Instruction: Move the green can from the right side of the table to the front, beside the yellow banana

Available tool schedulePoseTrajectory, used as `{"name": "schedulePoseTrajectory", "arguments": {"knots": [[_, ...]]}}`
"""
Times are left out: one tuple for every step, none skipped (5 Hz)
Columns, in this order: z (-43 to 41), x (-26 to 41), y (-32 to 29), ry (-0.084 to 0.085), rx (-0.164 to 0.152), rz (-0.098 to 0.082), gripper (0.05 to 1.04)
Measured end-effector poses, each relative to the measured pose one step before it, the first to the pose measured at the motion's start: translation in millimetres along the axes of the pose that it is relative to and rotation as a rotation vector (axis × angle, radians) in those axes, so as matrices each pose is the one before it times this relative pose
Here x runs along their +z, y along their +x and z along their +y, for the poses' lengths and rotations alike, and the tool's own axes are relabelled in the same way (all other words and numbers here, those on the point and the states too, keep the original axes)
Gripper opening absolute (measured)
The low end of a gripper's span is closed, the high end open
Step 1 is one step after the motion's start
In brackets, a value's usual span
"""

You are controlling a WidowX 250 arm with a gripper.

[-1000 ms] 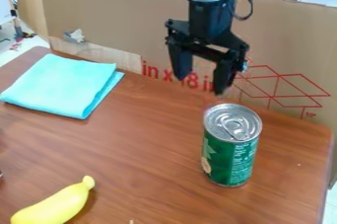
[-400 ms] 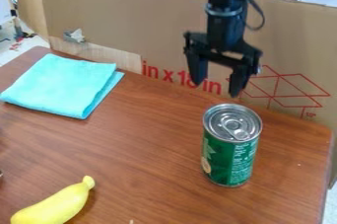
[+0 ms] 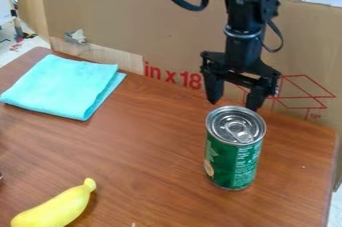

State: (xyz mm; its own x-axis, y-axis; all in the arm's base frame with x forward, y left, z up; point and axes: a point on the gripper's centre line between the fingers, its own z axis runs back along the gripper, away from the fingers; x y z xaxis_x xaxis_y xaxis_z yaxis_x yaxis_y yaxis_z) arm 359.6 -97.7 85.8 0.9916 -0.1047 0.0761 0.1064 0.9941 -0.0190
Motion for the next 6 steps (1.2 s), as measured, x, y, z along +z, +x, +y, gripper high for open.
{"name": "schedulePoseTrajectory", "arguments": {"knots": [[-10.36, -19.24, -39.8, 0.0072, 0.0101, 0.0379, 1.001], [-8.67, 7.49, -38.76, -0.0036, -0.0248, -0.0338, 1.001], [-0.47, -1.36, -40.01, -0.056, 0.0157, 0.0078, 1.001], [0.62, -0.26, -21.66, -0.0309, 0.0192, 0.0211, 1.001], [-0.34, -1.85, -3.46, -0.0345, 0.0005, 0.0185, 1.001], [9.66, 10.44, 12.33, -0.0276, 0.0258, -0.0157, 1.001]]}}
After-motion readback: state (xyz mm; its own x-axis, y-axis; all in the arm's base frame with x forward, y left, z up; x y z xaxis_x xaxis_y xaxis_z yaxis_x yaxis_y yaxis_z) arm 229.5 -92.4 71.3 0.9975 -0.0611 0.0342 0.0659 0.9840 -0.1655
